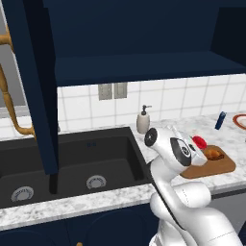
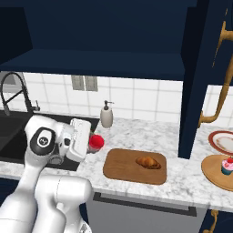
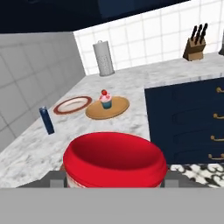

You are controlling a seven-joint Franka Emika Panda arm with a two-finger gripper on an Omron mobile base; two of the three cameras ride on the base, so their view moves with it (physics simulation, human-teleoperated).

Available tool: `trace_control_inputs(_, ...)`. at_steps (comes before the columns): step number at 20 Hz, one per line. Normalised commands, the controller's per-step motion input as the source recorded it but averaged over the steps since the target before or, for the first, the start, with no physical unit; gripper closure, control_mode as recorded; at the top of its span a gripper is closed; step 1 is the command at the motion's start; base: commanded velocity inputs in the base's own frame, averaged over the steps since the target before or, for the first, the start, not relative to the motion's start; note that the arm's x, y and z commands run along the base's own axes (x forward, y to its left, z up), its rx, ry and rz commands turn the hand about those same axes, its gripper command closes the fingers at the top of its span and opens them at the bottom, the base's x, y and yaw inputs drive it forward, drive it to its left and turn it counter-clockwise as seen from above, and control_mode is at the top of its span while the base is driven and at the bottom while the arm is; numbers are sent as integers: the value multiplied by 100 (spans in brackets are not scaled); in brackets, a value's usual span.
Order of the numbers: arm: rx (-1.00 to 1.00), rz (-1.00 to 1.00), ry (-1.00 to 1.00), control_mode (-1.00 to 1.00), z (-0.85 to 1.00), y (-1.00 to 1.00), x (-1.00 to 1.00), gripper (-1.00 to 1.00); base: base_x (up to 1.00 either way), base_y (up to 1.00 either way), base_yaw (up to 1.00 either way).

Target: From the different types of pastries on the counter, select a croissant and place it on the cutting board. Then retrieve a jar of jam from the cabinet and place it alongside the croissant on the cutting board.

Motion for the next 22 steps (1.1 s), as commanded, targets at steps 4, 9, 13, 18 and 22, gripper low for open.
trace_control_inputs(4, -15, 0, -6, -100, -100, -47, 1, 100, 0, 0, 0)
trace_control_inputs(9, -15, -1, -1, -100, -100, -38, 6, 100, 0, 0, 0)
trace_control_inputs(13, -12, -2, 0, -100, -100, -45, 0, 100, 0, 0, 0)
trace_control_inputs(18, -19, -2, 0, -100, -100, -15, 0, 100, 0, 0, 0)
trace_control_inputs(22, -27, -1, 1, -100, -100, -4, -1, 100, 0, 0, 0)
